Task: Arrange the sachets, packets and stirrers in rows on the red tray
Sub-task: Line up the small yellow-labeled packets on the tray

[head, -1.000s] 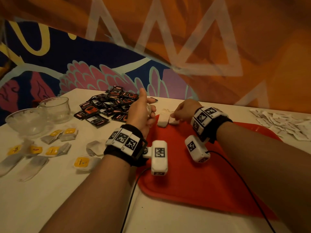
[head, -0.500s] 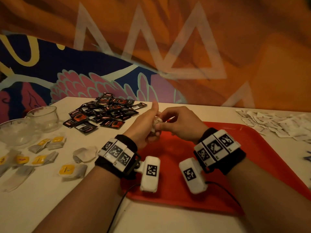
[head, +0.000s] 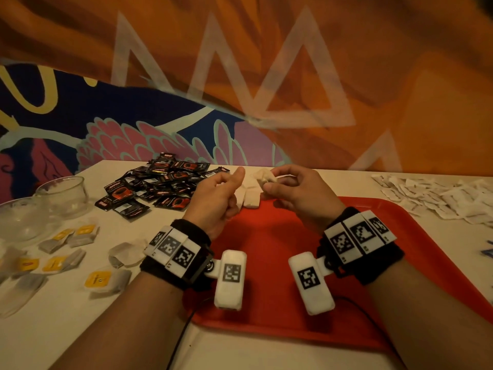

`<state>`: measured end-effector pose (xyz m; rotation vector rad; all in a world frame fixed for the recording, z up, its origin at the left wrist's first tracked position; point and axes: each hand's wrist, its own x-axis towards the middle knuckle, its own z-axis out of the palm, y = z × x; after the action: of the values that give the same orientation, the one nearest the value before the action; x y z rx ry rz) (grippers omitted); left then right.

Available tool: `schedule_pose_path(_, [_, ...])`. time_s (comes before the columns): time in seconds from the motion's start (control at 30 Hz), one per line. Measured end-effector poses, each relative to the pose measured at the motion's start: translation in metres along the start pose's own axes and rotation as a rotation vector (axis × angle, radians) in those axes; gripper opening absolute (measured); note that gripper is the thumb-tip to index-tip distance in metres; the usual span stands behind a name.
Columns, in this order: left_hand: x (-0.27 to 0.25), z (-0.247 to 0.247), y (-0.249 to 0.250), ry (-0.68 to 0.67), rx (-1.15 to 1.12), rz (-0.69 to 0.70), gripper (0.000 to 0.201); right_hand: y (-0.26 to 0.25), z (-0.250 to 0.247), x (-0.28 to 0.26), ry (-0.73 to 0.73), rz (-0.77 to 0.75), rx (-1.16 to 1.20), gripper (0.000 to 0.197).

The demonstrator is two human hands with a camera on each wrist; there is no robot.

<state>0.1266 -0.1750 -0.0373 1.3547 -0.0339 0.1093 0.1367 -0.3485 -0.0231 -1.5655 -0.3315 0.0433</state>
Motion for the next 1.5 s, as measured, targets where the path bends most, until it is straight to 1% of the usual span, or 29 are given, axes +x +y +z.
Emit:
schedule_pose_path(0.1, [-0.004,0.003,0.000,-0.100,0.052,0.048,0.047,0.000,-0.001,-0.002,-0.007,-0.042,-0.079,0.026])
schedule_pose_path(0.13, [-0.005,0.004,0.000,-0.124,0.069,0.063,0.045,0.002,-0.001,-0.001,-0.005,-0.065,-0.136,0.026])
schedule_pose_path(0.17, [-0.007,0.005,0.000,-0.132,0.083,0.081,0.036,0.004,-0.001,-0.001,0.000,-0.086,-0.203,0.026])
schedule_pose_path(0.23, [-0.009,0.007,0.001,-0.097,0.108,0.110,0.011,0.008,-0.002,0.000,0.013,-0.115,-0.340,0.029])
schedule_pose_path(0.27, [-0.009,0.007,0.002,-0.072,0.122,0.130,0.004,0.010,-0.003,0.001,0.019,-0.121,-0.398,0.030])
schedule_pose_path(0.33, [-0.009,0.006,0.002,-0.025,0.192,0.189,0.005,0.010,-0.004,0.001,0.014,-0.120,-0.453,0.033])
schedule_pose_path(0.4, [-0.008,0.005,0.002,-0.013,0.330,0.269,0.006,0.008,-0.004,0.000,-0.014,-0.122,-0.425,0.037])
schedule_pose_path(0.43, [-0.008,0.005,0.002,-0.026,0.388,0.312,0.007,0.008,-0.005,0.000,-0.016,-0.130,-0.406,0.034])
schedule_pose_path(0.5, [-0.008,0.007,0.001,-0.032,0.436,0.365,0.011,0.007,-0.004,0.000,0.004,-0.169,-0.400,0.017])
schedule_pose_path(0.53, [-0.007,0.007,0.000,-0.013,0.439,0.384,0.013,0.007,-0.005,-0.001,0.017,-0.180,-0.405,0.011])
schedule_pose_path(0.57, [-0.007,0.007,0.000,0.012,0.438,0.402,0.013,0.007,-0.005,-0.001,0.033,-0.184,-0.406,0.010])
schedule_pose_path(0.63, [-0.006,0.008,0.000,0.041,0.413,0.396,0.007,0.006,-0.004,-0.001,0.077,-0.185,-0.383,0.011])
schedule_pose_path(0.67, [-0.008,0.009,0.001,0.036,0.400,0.368,0.010,0.005,-0.003,-0.001,0.091,-0.180,-0.344,0.011])
schedule_pose_path(0.73, [-0.010,0.010,0.002,0.010,0.403,0.316,0.030,0.005,-0.002,-0.001,0.085,-0.157,-0.227,0.012])
schedule_pose_path(0.77, [-0.011,0.011,0.002,0.010,0.404,0.318,0.030,0.005,-0.002,-0.001,0.070,-0.142,-0.195,0.014])
schedule_pose_path(0.8, [-0.010,0.010,0.001,0.020,0.395,0.336,0.022,0.006,-0.002,0.000,0.051,-0.125,-0.200,0.016])
schedule_pose_path(0.83, [-0.009,0.009,0.001,0.034,0.382,0.354,0.011,0.007,-0.002,0.001,0.031,-0.108,-0.242,0.017])
schedule_pose_path(0.87, [-0.008,0.008,0.001,0.049,0.376,0.371,0.005,0.008,-0.003,0.001,0.008,-0.093,-0.308,0.018])
schedule_pose_path(0.93, [-0.008,0.007,0.002,0.048,0.397,0.392,0.009,0.010,-0.005,0.002,-0.023,-0.072,-0.414,0.027])
schedule_pose_path(1.0, [-0.009,0.008,0.004,0.008,0.458,0.405,0.009,0.010,-0.005,0.002,-0.039,-0.115,-0.421,0.036])
schedule_pose_path(1.03, [-0.010,0.009,0.004,-0.012,0.489,0.409,0.008,0.009,-0.005,0.001,-0.045,-0.148,-0.419,0.034])
schedule_pose_path(1.07, [-0.011,0.009,0.004,-0.015,0.505,0.412,0.007,0.009,-0.004,0.000,-0.047,-0.173,-0.429,0.027])
schedule_pose_path(1.13, [-0.009,0.007,0.004,0.025,0.494,0.421,0.006,0.009,-0.004,0.000,-0.039,-0.176,-0.486,0.011])
schedule_pose_path(1.17, [-0.008,0.006,0.003,0.050,0.483,0.425,0.005,0.009,-0.005,0.000,-0.033,-0.167,-0.515,0.009])
schedule_pose_path(1.33, [-0.004,0.005,0.003,0.105,0.518,0.429,0.006,0.009,-0.002,0.004,-0.060,-0.129,-0.534,0.009])
schedule_pose_path(1.43, [0.001,0.000,0.003,0.189,0.506,0.383,0.008,0.006,0.003,0.017,-0.081,-0.032,-0.547,0.013])
schedule_pose_path(1.5, [0.005,-0.006,0.004,0.254,0.413,0.309,0.007,0.008,0.005,0.033,-0.073,0.066,-0.585,0.017])
